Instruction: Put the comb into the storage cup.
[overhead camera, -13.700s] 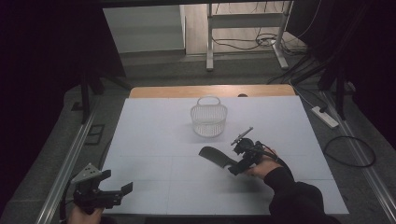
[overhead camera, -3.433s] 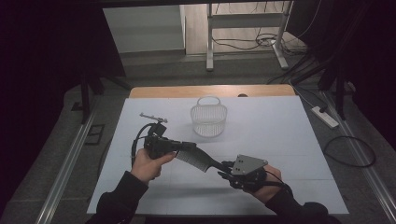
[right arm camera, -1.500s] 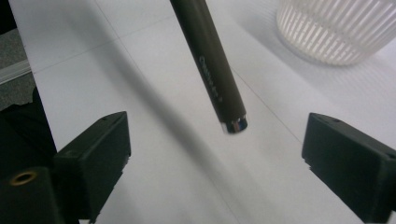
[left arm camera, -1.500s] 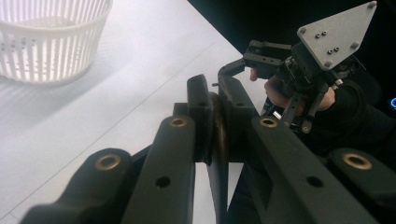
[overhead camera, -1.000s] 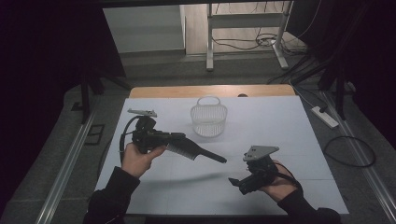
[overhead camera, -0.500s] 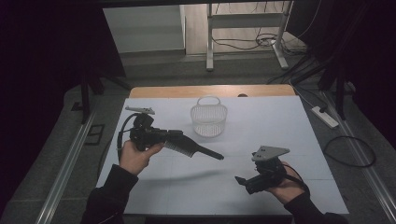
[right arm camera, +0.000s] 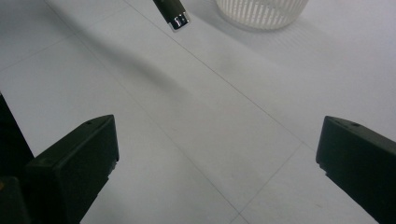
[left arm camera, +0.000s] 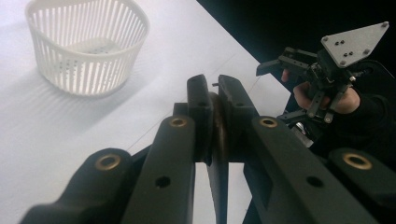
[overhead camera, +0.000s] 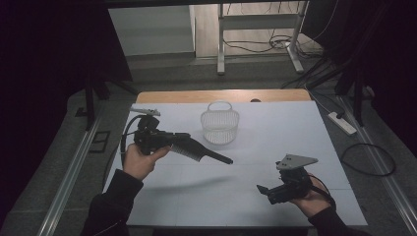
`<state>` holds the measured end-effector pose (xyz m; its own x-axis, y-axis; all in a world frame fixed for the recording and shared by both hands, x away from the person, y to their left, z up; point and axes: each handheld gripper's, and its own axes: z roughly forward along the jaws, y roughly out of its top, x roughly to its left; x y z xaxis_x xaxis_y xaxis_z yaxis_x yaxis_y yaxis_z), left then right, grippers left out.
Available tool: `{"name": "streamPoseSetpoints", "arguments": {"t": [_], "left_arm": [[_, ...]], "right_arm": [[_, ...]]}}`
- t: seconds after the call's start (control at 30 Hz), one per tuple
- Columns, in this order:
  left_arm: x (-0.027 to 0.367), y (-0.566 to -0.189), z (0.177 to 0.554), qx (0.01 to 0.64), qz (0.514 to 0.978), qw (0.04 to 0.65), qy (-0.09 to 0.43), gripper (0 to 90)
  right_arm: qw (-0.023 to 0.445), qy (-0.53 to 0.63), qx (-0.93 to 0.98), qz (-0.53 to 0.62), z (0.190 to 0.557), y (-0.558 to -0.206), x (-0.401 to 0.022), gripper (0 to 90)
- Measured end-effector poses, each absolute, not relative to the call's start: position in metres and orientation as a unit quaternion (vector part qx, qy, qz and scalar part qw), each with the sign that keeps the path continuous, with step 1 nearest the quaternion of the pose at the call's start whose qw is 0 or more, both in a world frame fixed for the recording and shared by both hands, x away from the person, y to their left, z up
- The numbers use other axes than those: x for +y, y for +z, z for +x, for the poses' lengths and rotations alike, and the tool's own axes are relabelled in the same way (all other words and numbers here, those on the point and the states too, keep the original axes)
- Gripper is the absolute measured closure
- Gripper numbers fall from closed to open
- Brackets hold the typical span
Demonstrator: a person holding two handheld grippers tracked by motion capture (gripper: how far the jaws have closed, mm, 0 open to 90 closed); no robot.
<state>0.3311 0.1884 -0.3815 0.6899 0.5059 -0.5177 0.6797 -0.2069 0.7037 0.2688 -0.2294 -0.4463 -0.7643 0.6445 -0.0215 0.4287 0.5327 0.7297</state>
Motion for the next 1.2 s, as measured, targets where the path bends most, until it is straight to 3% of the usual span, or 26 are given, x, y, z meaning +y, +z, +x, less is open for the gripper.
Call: {"name": "streamPoseSetpoints", "arguments": {"t": [1.2], "left_arm": [[0.221,-0.359,0.35,0.416,0.756,0.5,-0.07,83.7]], "right_arm": [[0.147,0.359,0.834,0.393,0.256,-0.448,-0.275,0.0]]}}
